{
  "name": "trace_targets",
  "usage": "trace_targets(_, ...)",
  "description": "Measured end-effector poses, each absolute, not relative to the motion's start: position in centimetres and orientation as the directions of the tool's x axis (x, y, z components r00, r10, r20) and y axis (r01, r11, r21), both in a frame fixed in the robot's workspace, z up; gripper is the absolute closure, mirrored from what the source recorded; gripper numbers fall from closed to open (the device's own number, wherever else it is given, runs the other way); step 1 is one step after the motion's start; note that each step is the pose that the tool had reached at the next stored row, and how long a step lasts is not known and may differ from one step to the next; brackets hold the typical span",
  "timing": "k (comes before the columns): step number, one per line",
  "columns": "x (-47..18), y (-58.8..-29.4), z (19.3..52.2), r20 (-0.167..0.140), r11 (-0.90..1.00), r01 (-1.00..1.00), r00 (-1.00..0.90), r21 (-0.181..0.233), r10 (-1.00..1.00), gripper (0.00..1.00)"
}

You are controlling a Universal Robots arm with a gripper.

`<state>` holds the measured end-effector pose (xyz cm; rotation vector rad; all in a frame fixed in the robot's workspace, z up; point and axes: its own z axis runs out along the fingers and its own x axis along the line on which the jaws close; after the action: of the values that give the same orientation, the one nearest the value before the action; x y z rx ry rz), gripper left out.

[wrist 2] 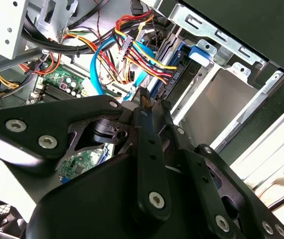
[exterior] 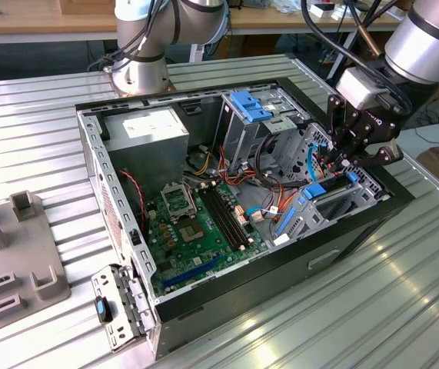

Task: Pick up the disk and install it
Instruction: 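Insert the second disk wire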

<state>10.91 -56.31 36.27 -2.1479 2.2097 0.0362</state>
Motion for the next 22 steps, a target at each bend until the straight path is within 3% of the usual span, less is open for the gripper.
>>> trace_targets(22, 10.8, -56.3, 37.6, -0.059, 0.029, -0.999, -0.027, -0.031, -0.998, 0.76)
